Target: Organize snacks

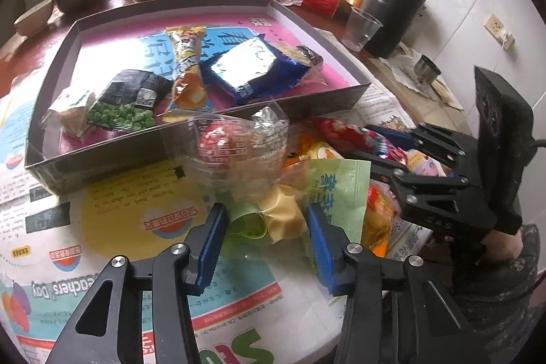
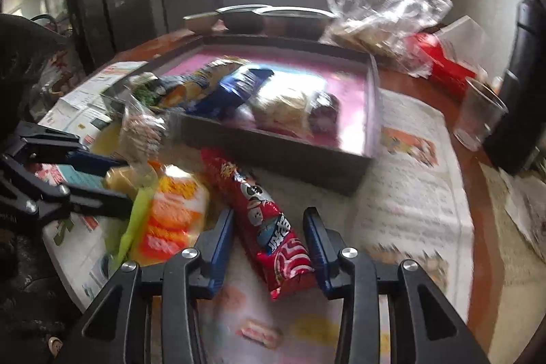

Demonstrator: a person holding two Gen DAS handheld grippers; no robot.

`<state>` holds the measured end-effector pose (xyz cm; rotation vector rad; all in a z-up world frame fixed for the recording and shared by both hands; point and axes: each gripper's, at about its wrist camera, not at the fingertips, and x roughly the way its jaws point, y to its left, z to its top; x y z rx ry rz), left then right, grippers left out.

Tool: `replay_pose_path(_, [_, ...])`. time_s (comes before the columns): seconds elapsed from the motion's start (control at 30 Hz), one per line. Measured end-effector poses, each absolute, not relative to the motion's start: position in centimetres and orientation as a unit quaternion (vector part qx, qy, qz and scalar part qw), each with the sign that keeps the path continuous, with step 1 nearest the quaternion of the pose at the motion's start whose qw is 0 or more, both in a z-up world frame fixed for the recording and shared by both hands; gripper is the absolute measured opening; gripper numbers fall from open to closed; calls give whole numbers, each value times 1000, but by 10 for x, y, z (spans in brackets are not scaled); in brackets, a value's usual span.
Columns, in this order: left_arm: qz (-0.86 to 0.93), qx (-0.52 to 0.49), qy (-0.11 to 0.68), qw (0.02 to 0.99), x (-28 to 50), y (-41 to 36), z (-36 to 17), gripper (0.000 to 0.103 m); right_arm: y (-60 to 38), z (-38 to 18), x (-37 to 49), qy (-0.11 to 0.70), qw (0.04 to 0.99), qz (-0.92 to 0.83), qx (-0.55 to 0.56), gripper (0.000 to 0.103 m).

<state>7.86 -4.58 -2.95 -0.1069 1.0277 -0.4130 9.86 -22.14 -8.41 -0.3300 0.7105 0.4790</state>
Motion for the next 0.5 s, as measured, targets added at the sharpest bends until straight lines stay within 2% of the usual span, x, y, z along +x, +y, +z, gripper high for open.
replay_pose_path(0.23, [-198,-50,488,849,77,-44,-29,49,-211,-85,97,333,891,243,-190,41])
replay_pose_path(0.37, [-197,-50,488,849,77,-45,-29,49,-210,-86,103,331,895,249,-166,41])
replay_pose_path(0.43, [-197,-48,488,849,77,-45,-29,48,-213,-85,105,332,899,241,-153,31])
replay_pose_path(0.5, [-199,-48,486,849,77,-45,-28,47,-220,-81,106,335,902,244,-118,25])
